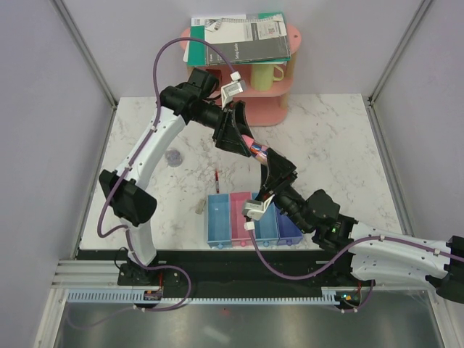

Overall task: Sort the stationery into containers
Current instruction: Place the stationery in the storage box.

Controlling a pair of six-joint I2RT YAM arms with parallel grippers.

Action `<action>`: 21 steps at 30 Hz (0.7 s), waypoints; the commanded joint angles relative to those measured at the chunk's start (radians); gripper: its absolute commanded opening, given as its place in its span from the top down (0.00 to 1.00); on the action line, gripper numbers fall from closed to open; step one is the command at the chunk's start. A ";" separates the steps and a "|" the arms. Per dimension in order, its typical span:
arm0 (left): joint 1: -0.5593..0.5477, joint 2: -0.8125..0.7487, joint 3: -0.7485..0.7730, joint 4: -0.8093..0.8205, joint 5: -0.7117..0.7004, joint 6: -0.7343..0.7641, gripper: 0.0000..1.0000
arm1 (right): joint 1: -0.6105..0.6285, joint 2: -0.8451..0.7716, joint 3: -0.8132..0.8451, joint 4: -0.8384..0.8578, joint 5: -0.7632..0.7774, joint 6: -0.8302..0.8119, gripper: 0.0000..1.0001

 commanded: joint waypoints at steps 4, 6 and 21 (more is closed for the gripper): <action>-0.018 -0.056 -0.004 0.022 0.172 -0.041 0.38 | -0.007 0.002 0.002 0.093 -0.021 -0.009 1.00; -0.022 -0.056 -0.009 0.024 0.172 -0.041 0.45 | -0.007 0.006 0.004 0.097 -0.024 -0.012 1.00; -0.029 -0.081 -0.027 0.047 0.119 -0.067 0.98 | -0.007 0.000 -0.009 0.085 -0.044 -0.029 0.33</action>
